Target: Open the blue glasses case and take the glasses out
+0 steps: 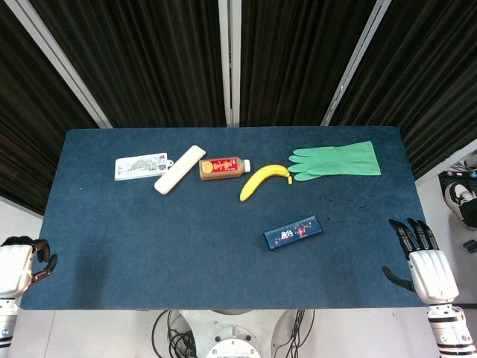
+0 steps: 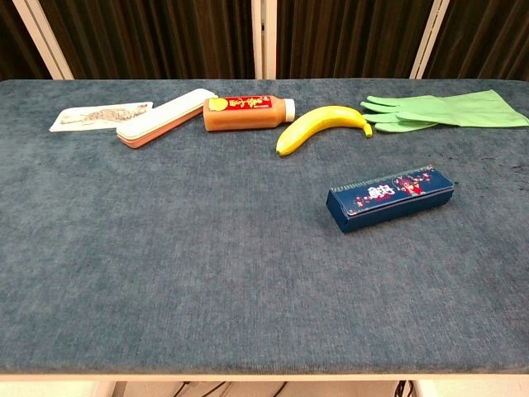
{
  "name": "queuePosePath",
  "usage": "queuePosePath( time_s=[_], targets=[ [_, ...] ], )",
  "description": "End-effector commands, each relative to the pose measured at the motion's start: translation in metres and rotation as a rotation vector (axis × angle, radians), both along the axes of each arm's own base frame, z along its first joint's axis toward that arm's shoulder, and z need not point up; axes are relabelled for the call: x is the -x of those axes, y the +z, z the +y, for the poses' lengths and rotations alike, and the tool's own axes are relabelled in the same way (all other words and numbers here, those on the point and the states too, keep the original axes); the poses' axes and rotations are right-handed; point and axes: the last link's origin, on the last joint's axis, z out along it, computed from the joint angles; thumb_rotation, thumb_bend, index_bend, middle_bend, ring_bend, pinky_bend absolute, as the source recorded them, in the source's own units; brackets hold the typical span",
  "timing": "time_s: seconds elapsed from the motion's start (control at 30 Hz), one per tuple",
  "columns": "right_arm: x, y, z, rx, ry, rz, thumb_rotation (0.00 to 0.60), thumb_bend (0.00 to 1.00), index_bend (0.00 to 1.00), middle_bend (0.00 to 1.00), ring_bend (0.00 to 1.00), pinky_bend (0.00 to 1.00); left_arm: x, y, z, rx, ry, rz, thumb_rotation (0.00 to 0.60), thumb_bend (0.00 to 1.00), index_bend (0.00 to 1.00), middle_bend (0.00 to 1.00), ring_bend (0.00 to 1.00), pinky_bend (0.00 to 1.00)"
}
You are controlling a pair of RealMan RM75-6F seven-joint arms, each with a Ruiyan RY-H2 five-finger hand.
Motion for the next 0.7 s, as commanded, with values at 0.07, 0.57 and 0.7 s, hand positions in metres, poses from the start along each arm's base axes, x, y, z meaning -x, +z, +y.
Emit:
queuePosePath(
  time_s=[0.07,0.57,0.7],
  targets=[
    [-0.001,-0.001,-0.001,-0.004,0.003,0.001,0.6,0.13,0.01,0.14,0.0,0.0,0.0,0.0,0.0,-0.001,0.0,0.0,0.6,0.33,0.71,0.68,0.49,0.43],
    [-0.036,-0.052,-0.073,-0.256,0.114,0.042,0.6,0.2,0.07,0.2,0.0,0.0,0.0,0.0,0.0,-0.002,0.0,-0.001,0.6,0.33,0.71,0.68,0.49,0.43],
    [-0.046,-0.079,-0.104,-0.332,0.121,0.087,0.6,0.21,0.08,0.2,0.0,0.0,0.0,0.0,0.0,-0.003,0.001,-0.002,0.6,0.33,0.71,0.68,0.49,0.43]
  ],
)
